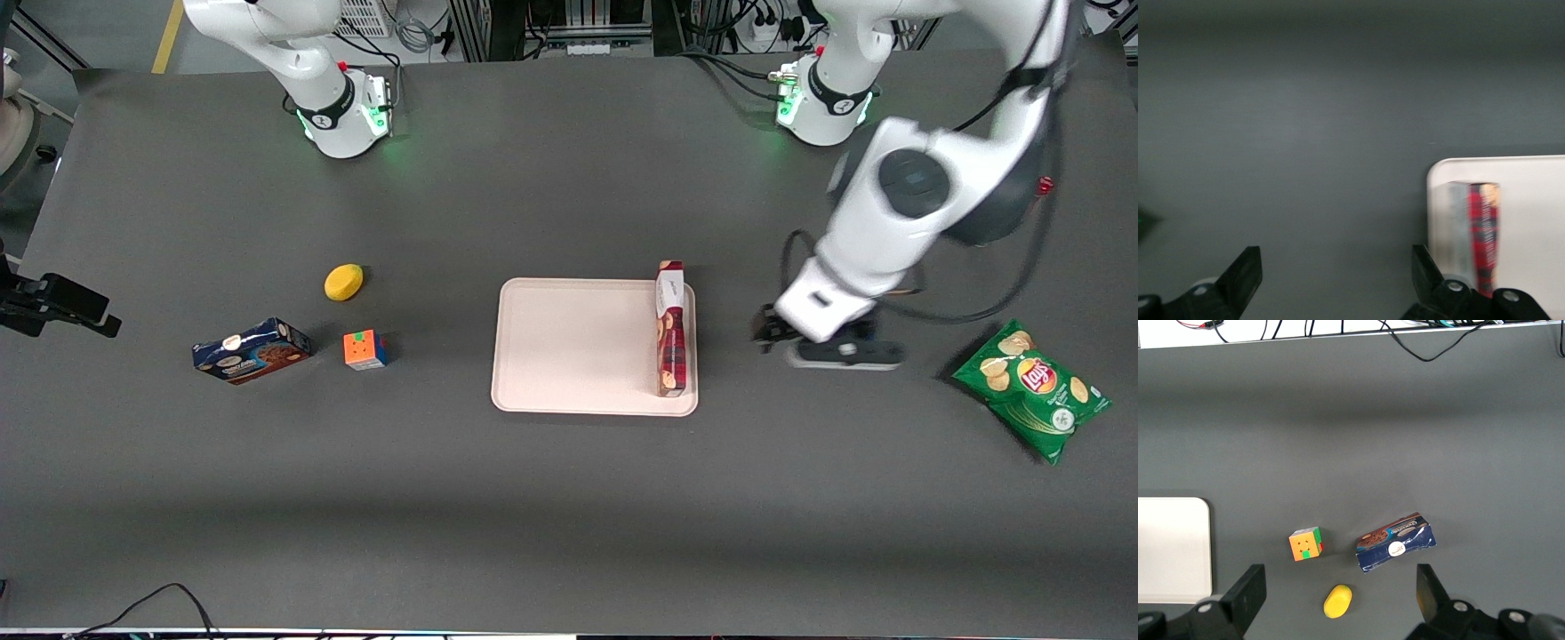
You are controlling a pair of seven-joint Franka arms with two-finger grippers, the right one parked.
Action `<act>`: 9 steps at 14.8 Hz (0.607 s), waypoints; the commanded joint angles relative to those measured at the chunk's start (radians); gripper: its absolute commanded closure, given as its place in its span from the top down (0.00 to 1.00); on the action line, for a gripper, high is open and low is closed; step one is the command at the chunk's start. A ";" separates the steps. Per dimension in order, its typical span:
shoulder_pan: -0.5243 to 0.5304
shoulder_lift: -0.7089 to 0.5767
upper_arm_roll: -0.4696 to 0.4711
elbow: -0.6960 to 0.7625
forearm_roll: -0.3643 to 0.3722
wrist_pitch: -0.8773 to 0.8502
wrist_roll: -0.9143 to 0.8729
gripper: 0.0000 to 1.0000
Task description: Place red cookie box on tray
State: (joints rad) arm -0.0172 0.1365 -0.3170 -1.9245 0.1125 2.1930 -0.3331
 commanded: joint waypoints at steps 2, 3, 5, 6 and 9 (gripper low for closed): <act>0.029 -0.135 0.149 0.039 -0.125 -0.217 0.309 1.00; 0.029 -0.149 0.182 0.061 -0.140 -0.275 0.356 1.00; 0.033 -0.185 0.217 0.105 -0.137 -0.375 0.388 1.00; 0.034 -0.207 0.220 0.125 -0.126 -0.416 0.388 1.00; 0.037 -0.256 0.222 0.147 -0.116 -0.495 0.390 1.00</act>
State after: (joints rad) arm 0.0226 -0.0725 -0.0937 -1.7973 -0.0106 1.7701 0.0431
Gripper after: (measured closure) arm 0.000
